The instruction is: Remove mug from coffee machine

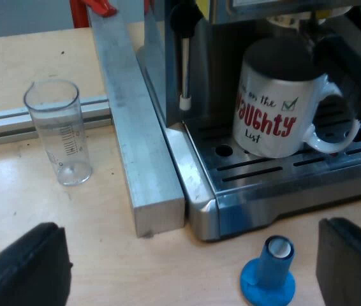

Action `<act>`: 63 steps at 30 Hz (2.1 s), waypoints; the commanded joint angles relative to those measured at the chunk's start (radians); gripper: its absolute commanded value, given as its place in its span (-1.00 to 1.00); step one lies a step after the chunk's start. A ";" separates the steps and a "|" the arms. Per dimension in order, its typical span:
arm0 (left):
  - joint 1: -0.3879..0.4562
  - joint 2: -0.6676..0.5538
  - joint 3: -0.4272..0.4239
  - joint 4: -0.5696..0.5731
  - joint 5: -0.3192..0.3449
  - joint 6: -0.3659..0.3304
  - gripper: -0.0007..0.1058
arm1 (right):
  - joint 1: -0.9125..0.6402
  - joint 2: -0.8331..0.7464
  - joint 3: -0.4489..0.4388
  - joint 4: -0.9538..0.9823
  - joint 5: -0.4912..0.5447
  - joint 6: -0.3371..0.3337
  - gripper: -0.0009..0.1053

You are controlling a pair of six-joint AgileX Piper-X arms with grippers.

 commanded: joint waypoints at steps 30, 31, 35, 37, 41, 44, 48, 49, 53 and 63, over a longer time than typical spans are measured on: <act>-0.307 0.195 0.052 -0.347 0.201 -0.020 0.51 | 0.345 0.407 -0.169 -0.191 -0.306 -0.017 -0.07; -0.307 0.195 0.074 -0.379 0.201 -0.020 0.51 | 0.364 0.412 -0.165 -0.208 -0.306 -0.017 -0.07; -0.307 0.197 0.134 -0.457 0.197 -0.016 0.51 | 0.421 0.436 -0.132 -0.303 -0.306 -0.017 -0.07; -0.307 0.197 0.155 -0.484 0.197 -0.016 0.51 | 0.446 0.449 -0.102 -0.355 -0.306 -0.017 -0.07; -0.307 0.197 0.205 -0.516 0.197 -0.016 0.51 | 0.496 0.467 -0.027 -0.462 -0.306 -0.015 -0.07; -0.307 0.197 0.239 -0.516 0.185 -0.016 0.51 | 0.527 0.468 0.020 -0.542 -0.306 -0.015 -0.07; -0.307 0.199 0.264 -0.532 0.185 -0.016 0.51 | 0.558 0.468 0.080 -0.651 -0.293 -0.015 -0.07; -0.307 0.199 0.264 -0.535 0.185 -0.016 0.51 | 0.561 0.468 0.091 -0.673 -0.283 -0.015 -0.07; -0.307 0.199 0.264 -0.535 0.185 -0.016 0.51 | 0.580 0.468 0.148 -0.761 -0.243 -0.015 -0.07; -0.307 0.199 0.264 -0.535 0.185 -0.016 0.51 | 0.711 0.527 0.282 -0.968 -0.132 -0.017 -0.07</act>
